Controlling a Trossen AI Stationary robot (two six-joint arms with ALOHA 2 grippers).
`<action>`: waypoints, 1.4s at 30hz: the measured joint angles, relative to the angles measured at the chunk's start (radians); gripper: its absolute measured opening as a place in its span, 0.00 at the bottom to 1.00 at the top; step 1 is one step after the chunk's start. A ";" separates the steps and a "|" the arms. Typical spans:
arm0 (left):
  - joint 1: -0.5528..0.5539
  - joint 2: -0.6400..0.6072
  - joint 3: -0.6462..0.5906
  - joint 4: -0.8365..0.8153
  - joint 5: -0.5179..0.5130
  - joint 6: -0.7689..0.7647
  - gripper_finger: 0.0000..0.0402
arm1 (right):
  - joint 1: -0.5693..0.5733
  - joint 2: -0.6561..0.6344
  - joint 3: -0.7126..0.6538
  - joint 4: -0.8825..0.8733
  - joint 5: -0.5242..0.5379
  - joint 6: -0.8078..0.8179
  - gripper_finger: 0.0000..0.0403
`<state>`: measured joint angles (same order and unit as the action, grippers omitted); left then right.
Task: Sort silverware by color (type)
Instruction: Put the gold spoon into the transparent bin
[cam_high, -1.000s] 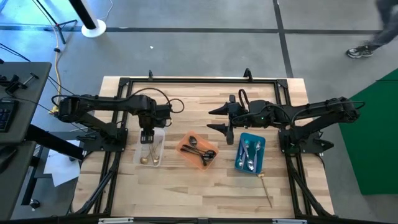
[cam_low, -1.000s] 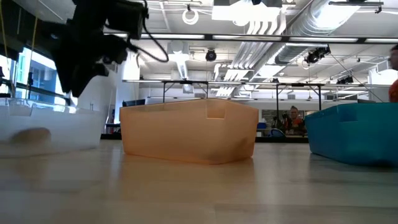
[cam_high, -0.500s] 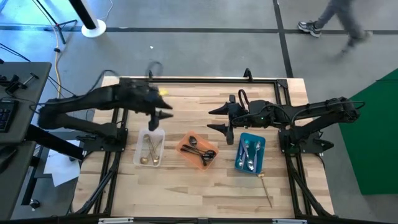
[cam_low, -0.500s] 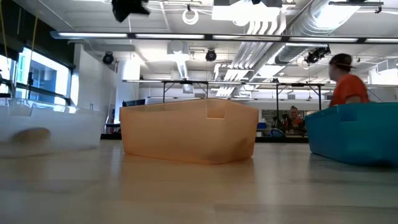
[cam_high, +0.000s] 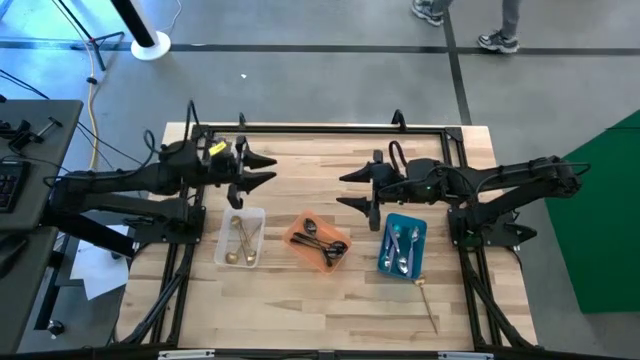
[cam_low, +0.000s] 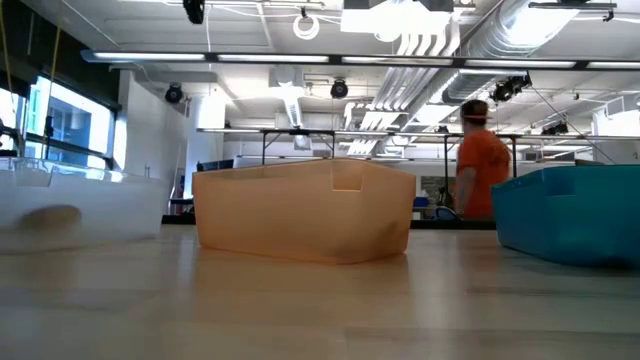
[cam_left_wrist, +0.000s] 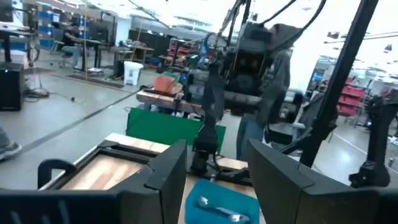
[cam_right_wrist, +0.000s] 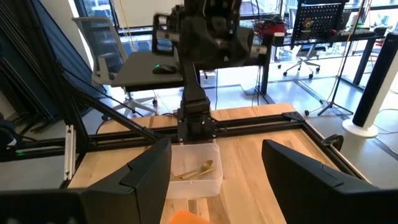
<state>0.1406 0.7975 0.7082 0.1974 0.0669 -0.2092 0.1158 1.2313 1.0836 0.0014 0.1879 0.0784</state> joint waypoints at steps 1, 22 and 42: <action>-0.006 0.000 -0.018 0.015 -0.014 -0.002 0.39 | 0.000 -0.006 0.000 -0.002 0.001 0.000 0.59; -0.071 0.017 -0.044 0.088 -0.046 0.082 0.39 | 0.000 -0.027 0.000 -0.015 0.001 -0.007 0.59; -0.072 0.017 -0.044 0.093 0.010 0.188 0.39 | 0.000 -0.027 0.000 -0.011 0.014 0.184 0.59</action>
<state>0.0681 0.8143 0.6643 0.2905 0.0770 -0.0216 0.1154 1.2045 1.0836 -0.0096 0.2016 0.2627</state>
